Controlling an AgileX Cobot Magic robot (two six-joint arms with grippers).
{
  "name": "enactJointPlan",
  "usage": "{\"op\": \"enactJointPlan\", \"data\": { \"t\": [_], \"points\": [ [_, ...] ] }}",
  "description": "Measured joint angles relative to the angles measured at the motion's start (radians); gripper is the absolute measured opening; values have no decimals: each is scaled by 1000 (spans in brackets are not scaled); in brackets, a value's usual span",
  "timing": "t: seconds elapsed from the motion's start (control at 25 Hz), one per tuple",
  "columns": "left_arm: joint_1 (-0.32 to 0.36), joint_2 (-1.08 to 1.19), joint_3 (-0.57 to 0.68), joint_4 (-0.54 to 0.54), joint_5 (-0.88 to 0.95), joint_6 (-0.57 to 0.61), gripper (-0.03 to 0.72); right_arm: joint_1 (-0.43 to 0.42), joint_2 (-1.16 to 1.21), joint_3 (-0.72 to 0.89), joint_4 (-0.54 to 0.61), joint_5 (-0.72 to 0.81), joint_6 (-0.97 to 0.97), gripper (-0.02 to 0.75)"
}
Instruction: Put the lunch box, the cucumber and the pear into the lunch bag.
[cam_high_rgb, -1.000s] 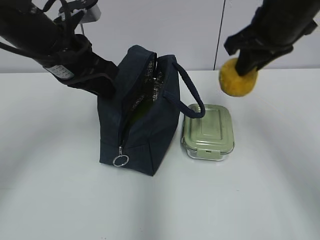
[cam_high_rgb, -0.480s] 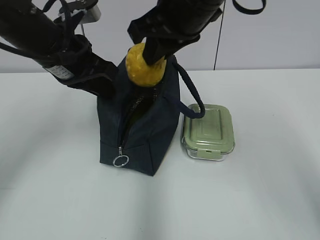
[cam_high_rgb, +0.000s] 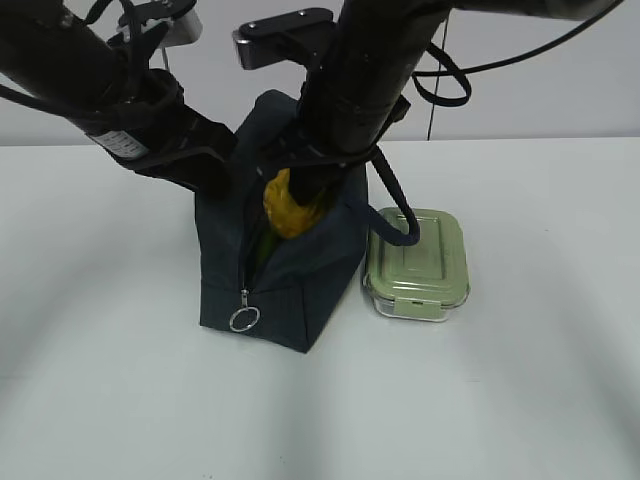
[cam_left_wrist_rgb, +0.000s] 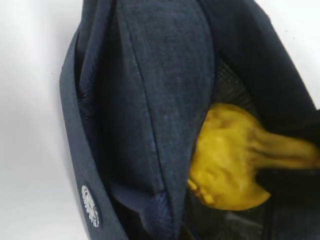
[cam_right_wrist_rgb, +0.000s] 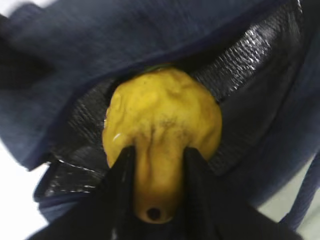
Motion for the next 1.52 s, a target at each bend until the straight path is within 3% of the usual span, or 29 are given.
{"op": "enactJointPlan", "data": {
  "t": [0.16,0.32,0.64,0.84,1.0,1.08,1.2,1.28,1.4,1.52],
  "points": [
    [0,0,0,0,0,0,3,0,5,-4,-9,0,11,249],
    [0,0,0,0,0,0,3,0,2,-8,-2,-14,11,434],
    [0,0,0,1,1,0,3,-36,-78,3,0,-16,11,467],
    [0,0,0,2,1,0,3,-163,-200,146,85,-79,10,468],
    [0,0,0,3,2,0,3,-331,-289,399,305,-185,-103,468],
    [0,0,0,3,2,0,3,-416,-301,495,479,-202,-221,468],
    [0,0,0,3,2,0,3,-573,-292,601,777,-179,-437,468],
    [0,0,0,3,2,0,3,-675,-264,622,901,-113,-529,468],
    [0,0,0,4,2,0,3,-784,-186,624,1018,-10,-611,468],
    [0,0,0,4,2,0,3,-824,-101,626,1078,51,-675,470]
  ]
}}
